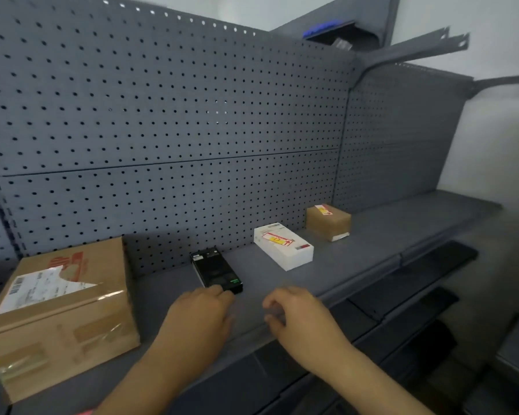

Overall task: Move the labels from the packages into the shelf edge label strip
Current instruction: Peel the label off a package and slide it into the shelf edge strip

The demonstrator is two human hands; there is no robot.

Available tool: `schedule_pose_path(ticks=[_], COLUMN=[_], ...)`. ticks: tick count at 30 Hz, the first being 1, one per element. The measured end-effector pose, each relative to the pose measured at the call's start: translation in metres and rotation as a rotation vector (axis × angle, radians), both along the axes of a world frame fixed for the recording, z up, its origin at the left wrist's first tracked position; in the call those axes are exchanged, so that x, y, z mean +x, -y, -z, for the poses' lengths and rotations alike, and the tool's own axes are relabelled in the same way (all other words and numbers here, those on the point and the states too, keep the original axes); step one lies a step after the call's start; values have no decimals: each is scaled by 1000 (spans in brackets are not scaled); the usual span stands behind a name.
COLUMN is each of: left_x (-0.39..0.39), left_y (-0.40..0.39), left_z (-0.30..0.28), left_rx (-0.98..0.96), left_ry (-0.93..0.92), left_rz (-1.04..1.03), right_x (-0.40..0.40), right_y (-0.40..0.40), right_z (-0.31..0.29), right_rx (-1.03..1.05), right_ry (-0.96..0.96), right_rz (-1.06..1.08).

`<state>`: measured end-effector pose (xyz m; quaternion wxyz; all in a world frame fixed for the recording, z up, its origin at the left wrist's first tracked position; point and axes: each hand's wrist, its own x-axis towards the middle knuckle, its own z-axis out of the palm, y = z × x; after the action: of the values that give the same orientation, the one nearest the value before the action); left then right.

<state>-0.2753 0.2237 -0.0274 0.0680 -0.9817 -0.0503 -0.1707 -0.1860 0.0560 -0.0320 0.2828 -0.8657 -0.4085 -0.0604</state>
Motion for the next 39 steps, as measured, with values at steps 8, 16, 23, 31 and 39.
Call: schedule_pose_path(ticks=[8,16,23,31,39], left_x=[89,161,212,274,309], left_y=[64,73,35,-5,-18], left_z=[-15,-11,-6,-11,-7], left_rx=[-90,-137,-140,-162,-233], left_ry=[7,-20,-33,-48,-64], left_rz=[-33,-119,-196,-299,-420], right_x=[86,157,221,291,342], right_y=[52,59,20,-30,-89], right_z=[-10,-8,0,2,19], right_rx=[-40,-85,-72,-146,-296], right_ry=[-13,-42,-55,-97,-154], right_rz=[27,0,-41,-71,-127])
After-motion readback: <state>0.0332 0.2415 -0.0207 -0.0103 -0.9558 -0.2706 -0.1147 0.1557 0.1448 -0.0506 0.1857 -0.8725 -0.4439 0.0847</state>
